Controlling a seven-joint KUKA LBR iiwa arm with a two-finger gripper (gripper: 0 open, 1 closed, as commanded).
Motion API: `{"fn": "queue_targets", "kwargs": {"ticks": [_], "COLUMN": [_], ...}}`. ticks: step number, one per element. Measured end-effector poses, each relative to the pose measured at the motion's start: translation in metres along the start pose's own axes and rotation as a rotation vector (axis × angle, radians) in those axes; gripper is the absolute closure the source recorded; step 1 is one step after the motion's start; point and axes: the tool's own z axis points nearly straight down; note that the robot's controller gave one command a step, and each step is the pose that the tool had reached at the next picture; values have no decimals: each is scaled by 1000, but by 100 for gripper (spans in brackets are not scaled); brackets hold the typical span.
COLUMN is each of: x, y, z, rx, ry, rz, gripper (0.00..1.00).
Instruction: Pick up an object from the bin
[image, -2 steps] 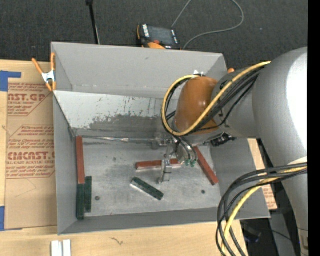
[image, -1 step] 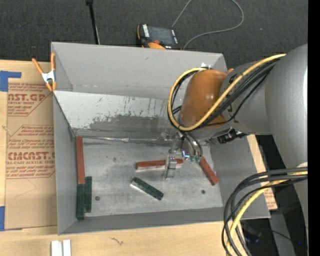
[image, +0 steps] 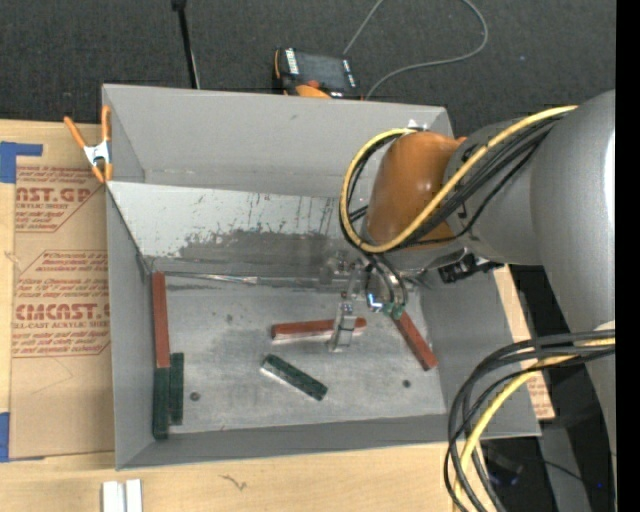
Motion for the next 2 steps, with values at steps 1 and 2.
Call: {"fn": "queue_targets", "kwargs": {"ticks": [1, 2], "x": [10, 9], "y": [-8, -8], "z": [31, 31], "rx": [1, 1], "ry": [4, 2], "rz": [137, 137], "gripper": [0, 0]}}
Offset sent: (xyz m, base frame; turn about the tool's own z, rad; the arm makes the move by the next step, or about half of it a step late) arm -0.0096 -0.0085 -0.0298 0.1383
